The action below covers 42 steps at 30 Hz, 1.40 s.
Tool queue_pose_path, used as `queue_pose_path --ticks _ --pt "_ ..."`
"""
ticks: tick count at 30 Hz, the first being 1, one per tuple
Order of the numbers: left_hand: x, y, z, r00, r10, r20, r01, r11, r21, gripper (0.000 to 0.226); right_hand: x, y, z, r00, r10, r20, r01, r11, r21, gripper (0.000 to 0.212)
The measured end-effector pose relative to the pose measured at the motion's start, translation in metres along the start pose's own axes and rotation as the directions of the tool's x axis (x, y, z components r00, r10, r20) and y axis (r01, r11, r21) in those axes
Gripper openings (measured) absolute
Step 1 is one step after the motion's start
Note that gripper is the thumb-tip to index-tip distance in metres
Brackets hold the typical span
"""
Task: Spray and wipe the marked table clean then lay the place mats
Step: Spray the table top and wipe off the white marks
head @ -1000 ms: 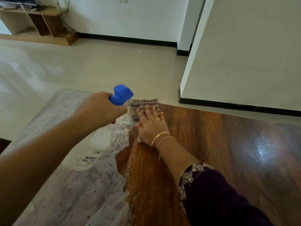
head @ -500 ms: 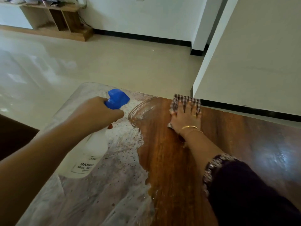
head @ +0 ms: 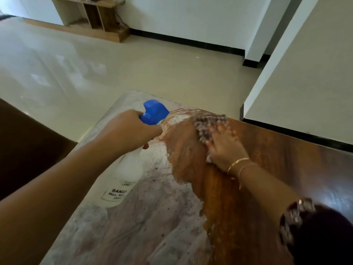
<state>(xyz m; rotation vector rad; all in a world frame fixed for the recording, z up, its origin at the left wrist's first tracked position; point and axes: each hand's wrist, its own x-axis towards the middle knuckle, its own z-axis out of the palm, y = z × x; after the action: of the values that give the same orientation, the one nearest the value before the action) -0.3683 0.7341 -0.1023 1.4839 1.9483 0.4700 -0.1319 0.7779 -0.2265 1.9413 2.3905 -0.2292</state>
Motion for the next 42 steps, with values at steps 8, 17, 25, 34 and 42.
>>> queue_pose_path --ticks 8,17,25,34,42 --pt "0.003 -0.016 -0.001 0.994 0.040 -0.100 -0.028 0.993 0.118 0.017 0.059 -0.027 -0.008 0.967 0.249 0.059 -0.255 0.960 0.113 0.057" --pt "0.014 -0.027 -0.014 0.980 0.116 -0.162 -0.087 0.981 0.176 0.024 0.060 -0.028 -0.008 0.964 0.255 0.073 -0.262 0.958 0.113 0.057" --pt "0.015 -0.039 -0.025 0.981 0.102 -0.164 -0.072 0.981 0.181 0.020 0.077 -0.070 -0.010 0.982 0.164 0.095 -0.173 0.980 0.101 0.058" --pt "-0.009 -0.040 -0.045 0.995 0.017 -0.103 0.003 0.982 0.190 0.023 0.027 -0.149 0.006 0.942 -0.335 0.016 0.335 0.942 0.029 0.058" --pt "-0.026 -0.066 -0.061 0.995 -0.068 -0.070 0.085 0.961 0.264 0.025 -0.038 -0.090 0.004 0.904 -0.420 0.085 0.419 0.907 0.033 0.078"
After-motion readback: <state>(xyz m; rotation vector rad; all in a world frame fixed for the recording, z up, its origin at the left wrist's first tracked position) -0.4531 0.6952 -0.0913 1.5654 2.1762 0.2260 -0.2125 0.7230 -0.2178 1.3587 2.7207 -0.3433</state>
